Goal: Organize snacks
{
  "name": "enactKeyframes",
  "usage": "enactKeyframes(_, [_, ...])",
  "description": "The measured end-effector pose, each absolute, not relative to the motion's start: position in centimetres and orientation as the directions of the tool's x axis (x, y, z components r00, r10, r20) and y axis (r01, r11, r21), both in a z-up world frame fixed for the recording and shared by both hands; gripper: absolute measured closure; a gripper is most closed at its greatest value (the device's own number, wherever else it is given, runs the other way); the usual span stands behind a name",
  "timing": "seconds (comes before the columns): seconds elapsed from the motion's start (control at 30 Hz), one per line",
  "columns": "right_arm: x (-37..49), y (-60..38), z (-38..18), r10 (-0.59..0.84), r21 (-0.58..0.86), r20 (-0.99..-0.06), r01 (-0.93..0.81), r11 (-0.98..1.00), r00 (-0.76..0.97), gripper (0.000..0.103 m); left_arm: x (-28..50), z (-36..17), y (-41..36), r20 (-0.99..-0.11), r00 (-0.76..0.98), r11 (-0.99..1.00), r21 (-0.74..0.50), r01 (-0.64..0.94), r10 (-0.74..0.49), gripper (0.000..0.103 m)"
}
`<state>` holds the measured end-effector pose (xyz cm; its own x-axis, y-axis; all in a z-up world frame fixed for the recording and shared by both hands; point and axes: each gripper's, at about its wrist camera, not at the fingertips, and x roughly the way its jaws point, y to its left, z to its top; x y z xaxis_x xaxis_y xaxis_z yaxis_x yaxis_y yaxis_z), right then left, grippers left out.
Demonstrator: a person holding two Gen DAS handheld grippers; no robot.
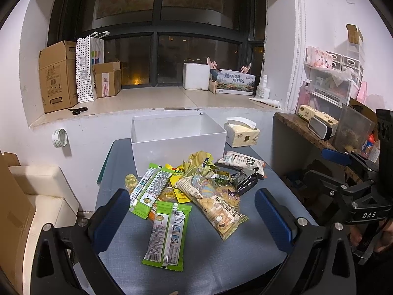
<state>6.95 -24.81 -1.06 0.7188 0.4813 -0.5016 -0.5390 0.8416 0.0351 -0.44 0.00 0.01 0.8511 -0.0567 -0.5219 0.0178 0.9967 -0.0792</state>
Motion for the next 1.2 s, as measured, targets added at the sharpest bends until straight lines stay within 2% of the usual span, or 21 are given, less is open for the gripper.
enactKeyframes(1.2, [6.77,-24.83,-1.17,0.496,0.050,-0.499,-0.547,0.835,0.711,0.000,-0.25,-0.11,-0.35,-0.528,0.847,0.997,-0.073,0.024,-0.060,0.000])
